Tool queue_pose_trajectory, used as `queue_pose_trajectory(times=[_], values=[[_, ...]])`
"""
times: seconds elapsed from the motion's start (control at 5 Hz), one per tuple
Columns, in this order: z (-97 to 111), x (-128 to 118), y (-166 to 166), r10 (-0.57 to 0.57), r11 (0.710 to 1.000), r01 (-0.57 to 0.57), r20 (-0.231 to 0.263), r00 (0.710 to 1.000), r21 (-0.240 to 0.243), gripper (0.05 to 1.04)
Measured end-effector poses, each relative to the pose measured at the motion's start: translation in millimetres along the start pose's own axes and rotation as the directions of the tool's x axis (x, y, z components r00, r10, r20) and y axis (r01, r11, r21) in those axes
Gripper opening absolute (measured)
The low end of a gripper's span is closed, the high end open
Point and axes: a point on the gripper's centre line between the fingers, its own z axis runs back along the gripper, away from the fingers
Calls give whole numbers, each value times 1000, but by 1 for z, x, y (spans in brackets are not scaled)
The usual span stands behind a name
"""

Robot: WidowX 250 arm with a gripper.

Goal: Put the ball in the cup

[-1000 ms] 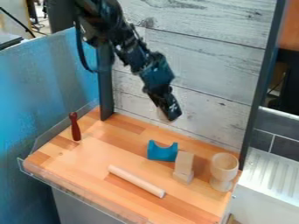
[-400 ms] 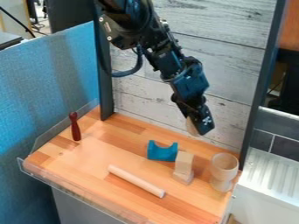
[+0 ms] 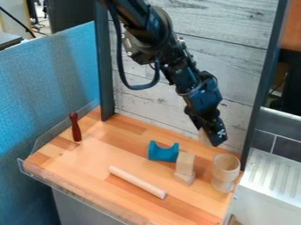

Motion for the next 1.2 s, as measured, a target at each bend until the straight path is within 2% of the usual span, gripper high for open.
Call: queue_pose_trajectory(times=[0.4,0.6,0.8,1.0,1.2], values=[[-24,4,-7,-21,1000,22,-5,1000,18,773],[-34,1,-11,-22,1000,22,-13,1000,13,815],[-38,2,-14,-28,1000,28,-13,1000,9,942],[-42,-2,-18,-17,1000,17,4,1000,8,1000],[-36,-3,-22,-8,1000,8,24,1000,-7,1001]])
